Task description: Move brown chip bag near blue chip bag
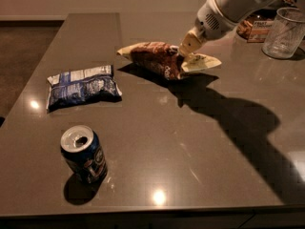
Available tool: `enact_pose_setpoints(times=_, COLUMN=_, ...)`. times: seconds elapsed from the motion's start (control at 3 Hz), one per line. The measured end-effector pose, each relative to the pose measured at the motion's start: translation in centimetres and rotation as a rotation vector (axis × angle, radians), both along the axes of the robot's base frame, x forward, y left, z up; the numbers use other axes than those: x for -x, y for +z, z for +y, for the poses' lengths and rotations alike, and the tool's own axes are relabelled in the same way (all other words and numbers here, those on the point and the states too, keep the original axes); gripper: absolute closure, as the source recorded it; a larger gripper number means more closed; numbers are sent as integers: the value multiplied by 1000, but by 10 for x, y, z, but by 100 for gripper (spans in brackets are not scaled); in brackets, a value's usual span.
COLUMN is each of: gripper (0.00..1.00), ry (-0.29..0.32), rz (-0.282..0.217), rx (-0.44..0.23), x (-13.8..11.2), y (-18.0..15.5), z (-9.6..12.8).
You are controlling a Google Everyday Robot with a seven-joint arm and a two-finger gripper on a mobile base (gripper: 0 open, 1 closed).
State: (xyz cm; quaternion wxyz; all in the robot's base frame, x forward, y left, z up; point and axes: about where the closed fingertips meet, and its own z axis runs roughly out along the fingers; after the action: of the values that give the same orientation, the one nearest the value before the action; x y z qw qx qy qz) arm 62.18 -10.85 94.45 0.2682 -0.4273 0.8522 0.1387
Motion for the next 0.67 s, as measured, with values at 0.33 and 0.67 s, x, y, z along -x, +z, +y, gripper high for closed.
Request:
enact_pose_setpoints(times=0.33, gripper=100, ry=55, rz=-29, rx=-112, x=-4, y=25, z=23)
enact_pose_setpoints(times=0.67, gripper=100, ry=123, rz=-44, rx=-210, x=0, y=47, z=51)
